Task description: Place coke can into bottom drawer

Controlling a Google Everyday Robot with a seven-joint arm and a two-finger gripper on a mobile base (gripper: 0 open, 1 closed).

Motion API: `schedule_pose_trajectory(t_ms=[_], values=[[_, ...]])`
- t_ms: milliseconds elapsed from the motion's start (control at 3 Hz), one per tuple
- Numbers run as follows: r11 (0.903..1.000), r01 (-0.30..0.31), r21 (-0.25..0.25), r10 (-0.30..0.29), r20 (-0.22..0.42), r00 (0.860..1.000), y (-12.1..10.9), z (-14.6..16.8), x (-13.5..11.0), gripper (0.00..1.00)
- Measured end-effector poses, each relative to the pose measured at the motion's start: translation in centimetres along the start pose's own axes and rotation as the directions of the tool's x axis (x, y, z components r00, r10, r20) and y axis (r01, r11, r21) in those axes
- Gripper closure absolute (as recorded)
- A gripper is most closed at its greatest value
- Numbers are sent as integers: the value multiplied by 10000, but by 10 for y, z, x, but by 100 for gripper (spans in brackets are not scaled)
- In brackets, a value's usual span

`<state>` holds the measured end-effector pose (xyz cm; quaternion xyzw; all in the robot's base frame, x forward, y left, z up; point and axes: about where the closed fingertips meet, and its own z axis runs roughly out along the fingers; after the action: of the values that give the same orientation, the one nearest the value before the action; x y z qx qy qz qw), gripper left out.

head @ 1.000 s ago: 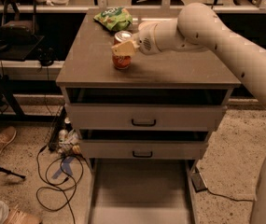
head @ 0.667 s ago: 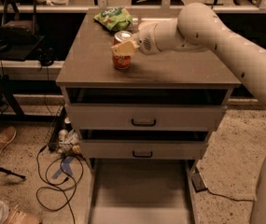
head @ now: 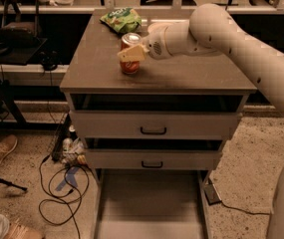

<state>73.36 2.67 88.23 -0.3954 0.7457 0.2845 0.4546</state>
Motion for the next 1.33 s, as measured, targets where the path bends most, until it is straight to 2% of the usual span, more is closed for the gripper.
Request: schedule_pose_trajectory(t_ms=[333, 1000, 1333], values=[[10000, 1, -42, -1, -11, 10000, 2, 2, 0, 0], [10000, -33, 69, 33, 21, 10000, 3, 13, -2, 0], [9999, -69, 96, 68, 146, 9999, 2, 29, -9, 18]])
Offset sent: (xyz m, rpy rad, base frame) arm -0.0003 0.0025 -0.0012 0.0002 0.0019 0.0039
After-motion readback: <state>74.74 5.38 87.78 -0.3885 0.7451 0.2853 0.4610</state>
